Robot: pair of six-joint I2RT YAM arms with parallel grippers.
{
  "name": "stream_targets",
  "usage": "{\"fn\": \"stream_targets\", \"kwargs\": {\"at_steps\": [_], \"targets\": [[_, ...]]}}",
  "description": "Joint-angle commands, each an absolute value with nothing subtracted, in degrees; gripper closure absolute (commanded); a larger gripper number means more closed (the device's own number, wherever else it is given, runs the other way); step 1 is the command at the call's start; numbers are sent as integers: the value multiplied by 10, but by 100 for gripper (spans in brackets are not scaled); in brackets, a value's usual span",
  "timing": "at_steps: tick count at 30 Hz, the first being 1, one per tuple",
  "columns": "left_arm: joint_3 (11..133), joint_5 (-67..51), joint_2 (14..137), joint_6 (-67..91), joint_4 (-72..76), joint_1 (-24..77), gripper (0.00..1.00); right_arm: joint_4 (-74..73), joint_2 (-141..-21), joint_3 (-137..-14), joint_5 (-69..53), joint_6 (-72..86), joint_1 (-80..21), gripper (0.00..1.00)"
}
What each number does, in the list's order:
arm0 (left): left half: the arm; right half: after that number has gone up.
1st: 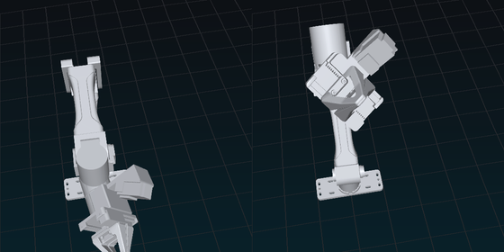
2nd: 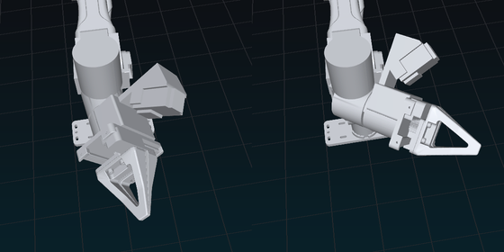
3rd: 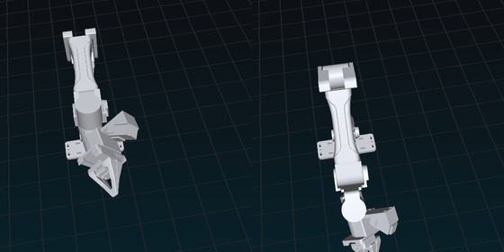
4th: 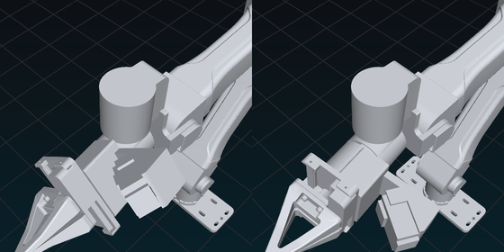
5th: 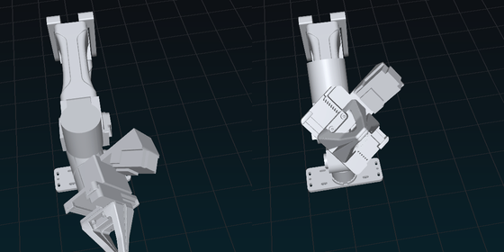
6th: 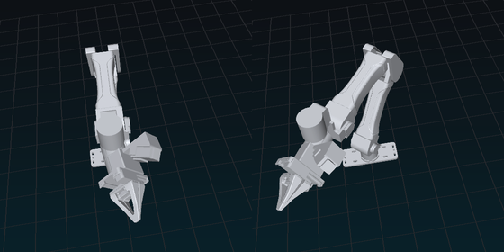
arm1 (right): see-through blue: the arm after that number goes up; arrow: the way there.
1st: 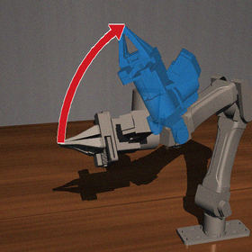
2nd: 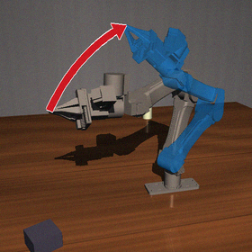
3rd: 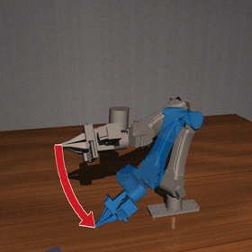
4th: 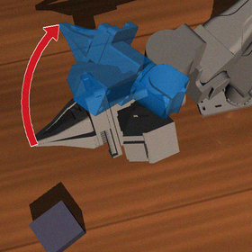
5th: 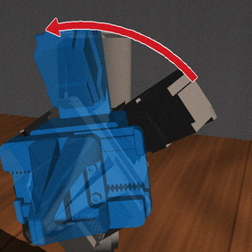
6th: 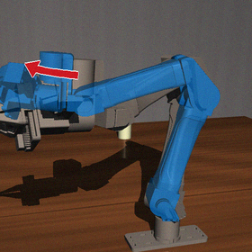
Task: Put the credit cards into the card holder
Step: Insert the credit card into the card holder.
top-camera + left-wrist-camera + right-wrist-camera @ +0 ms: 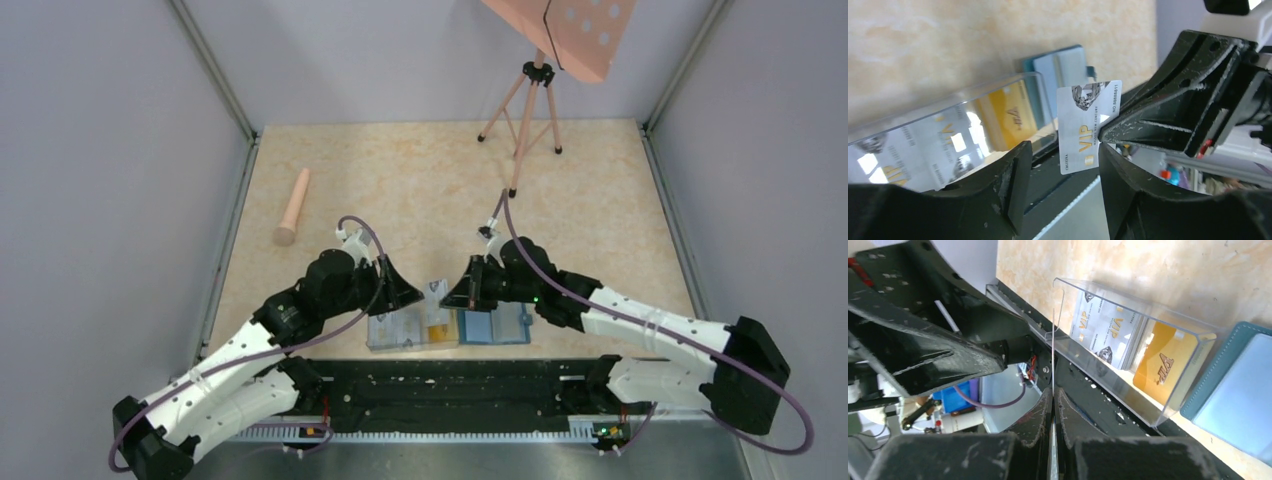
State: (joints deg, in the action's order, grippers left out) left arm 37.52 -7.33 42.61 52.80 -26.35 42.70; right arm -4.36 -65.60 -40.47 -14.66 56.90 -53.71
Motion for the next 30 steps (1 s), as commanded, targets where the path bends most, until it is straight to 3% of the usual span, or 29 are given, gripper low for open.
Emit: {"fn": "stream_targets", "kwargs": {"at_steps": [1,9,19,21,26,30], "targets": [[335,-196,429,563,-78,418,43,-15,-581,-372,-202,592,-504,100],[310,-275,465,602,40,415,47,77,-538,-318,-260,653,-479,100],[310,-287,480,606,41,415,66,100,-534,-309,-263,668,-469,100],[309,-289,480,606,40,415,66,105,-535,-306,-267,670,-466,100],[319,-275,486,590,3,414,54,117,-530,-301,-274,677,-461,100],[319,-287,486,594,16,414,59,107,-527,-300,-273,671,-456,100]]}}
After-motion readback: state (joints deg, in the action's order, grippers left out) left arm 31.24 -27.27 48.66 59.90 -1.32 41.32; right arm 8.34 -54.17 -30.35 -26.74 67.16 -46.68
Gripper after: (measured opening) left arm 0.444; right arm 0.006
